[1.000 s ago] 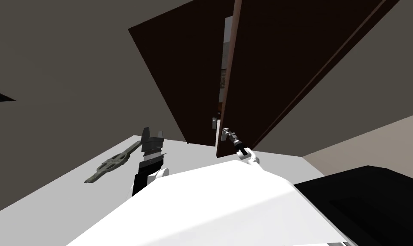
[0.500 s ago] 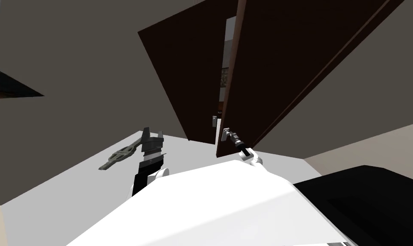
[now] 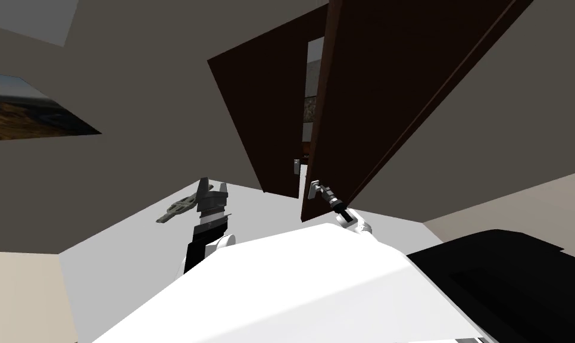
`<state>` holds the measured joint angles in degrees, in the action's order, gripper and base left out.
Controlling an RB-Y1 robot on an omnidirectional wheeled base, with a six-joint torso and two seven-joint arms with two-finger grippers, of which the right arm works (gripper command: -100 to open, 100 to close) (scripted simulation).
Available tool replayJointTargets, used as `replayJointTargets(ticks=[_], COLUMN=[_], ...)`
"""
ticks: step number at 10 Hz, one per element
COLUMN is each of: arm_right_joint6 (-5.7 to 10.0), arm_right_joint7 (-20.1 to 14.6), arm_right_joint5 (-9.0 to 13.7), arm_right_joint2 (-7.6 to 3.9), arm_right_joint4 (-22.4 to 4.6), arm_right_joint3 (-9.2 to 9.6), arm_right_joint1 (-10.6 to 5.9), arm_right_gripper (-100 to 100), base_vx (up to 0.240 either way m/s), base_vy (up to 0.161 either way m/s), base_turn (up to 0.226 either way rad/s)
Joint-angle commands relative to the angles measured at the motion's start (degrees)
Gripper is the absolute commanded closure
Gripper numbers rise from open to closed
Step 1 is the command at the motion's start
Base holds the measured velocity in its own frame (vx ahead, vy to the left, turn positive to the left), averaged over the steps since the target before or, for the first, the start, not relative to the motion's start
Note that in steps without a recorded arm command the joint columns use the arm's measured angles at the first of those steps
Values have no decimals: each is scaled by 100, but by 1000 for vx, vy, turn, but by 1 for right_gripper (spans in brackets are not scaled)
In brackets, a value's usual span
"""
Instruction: Pull the door open
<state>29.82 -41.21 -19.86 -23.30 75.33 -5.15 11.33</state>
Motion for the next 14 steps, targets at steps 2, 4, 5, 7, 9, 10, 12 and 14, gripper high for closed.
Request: replayJointTargets(ticks=[2,4,5,7,9,10,12,14], arm_right_joint6=[184,380,486,591,770,835,788,1047], arm_right_joint7=[-117,-229,-289,-348,-450,-487,-492,-582], arm_right_joint5=[-39,-77,-97,-117,-152,-164,-147,-189], arm_right_joint2=[-94,-191,-244,-296,-385,-417,-463,-552], arm_right_joint4=[-16,-18,-20,-21,-24,-25,-11,-95], arm_right_joint3=[37,75,95,115,150,162,85,86], arm_right_joint1=[95,178,222,266,342,369,378,449], arm_right_gripper=[100,100,100,100,100,100,100,100], base_vx=[-126,-234,-232,-151,-148,-151,-75,-157], base_vy=[-65,-104,-109,-81,-86,-86,-61,-87], base_turn=[61,159,107,62,88,105,29,154])
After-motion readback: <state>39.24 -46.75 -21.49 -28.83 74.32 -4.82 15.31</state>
